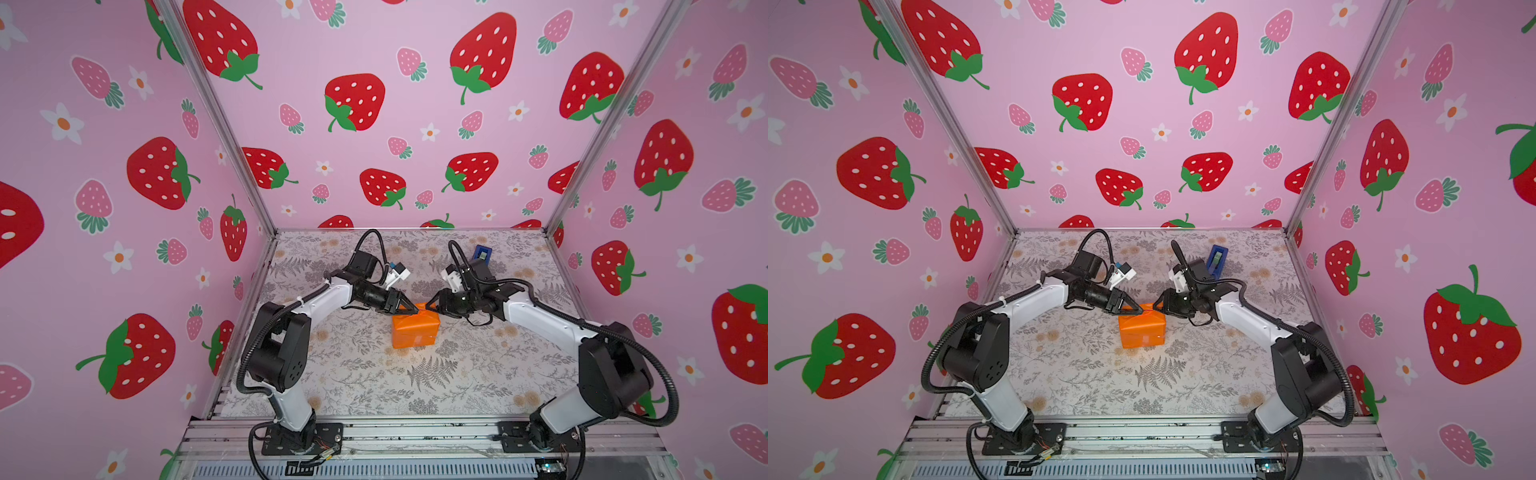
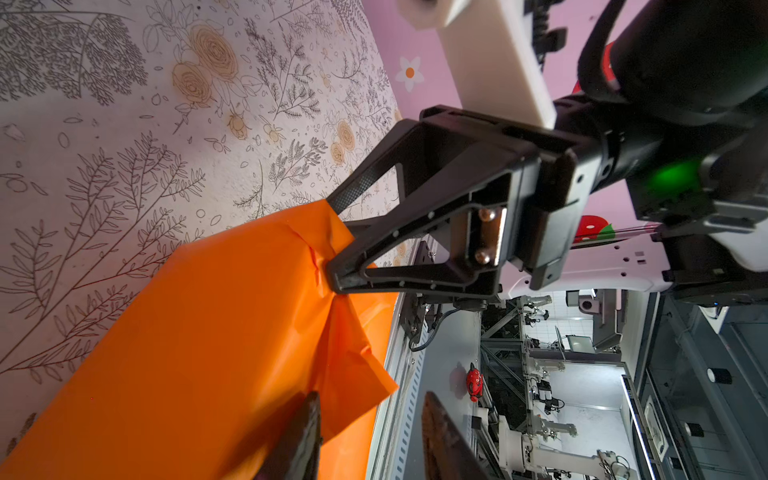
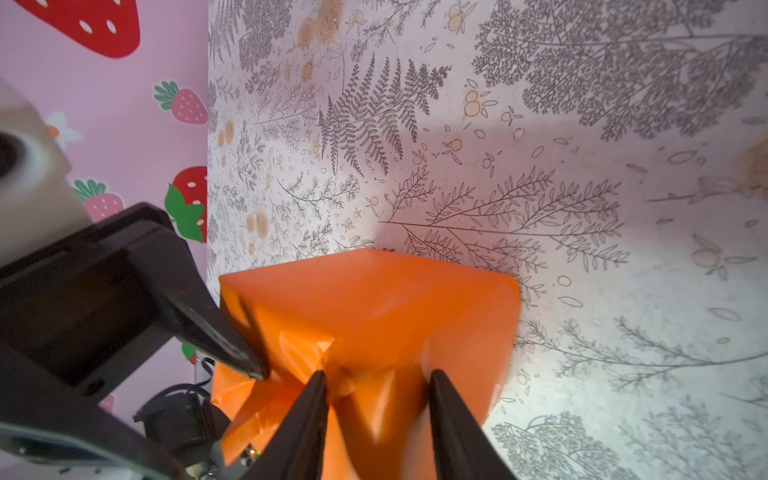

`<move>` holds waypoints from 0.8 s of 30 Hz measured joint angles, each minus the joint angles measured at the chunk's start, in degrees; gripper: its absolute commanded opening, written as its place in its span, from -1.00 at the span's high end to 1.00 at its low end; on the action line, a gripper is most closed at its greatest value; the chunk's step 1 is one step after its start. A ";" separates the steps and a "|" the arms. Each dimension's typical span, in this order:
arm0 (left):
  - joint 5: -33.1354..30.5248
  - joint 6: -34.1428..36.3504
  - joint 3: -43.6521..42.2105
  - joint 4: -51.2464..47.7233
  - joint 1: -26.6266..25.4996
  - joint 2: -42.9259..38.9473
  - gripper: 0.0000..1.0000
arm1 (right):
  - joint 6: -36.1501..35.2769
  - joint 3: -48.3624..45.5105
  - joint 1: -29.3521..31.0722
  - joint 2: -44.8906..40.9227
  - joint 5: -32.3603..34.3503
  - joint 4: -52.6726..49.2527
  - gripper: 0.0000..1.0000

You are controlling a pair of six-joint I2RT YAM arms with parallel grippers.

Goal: Wrap the gift box in paper

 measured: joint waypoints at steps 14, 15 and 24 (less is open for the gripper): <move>0.81 0.13 0.00 -0.22 0.33 0.76 0.23 | 3.19 1.20 1.33 -0.68 1.16 -1.27 -0.37; 0.81 0.13 0.00 -0.22 0.33 0.76 0.23 | 3.50 1.27 1.55 -0.66 1.18 -0.98 -0.37; 0.81 0.17 0.00 -0.26 0.33 0.79 0.23 | 3.63 1.44 1.77 1.40 4.15 -0.79 0.02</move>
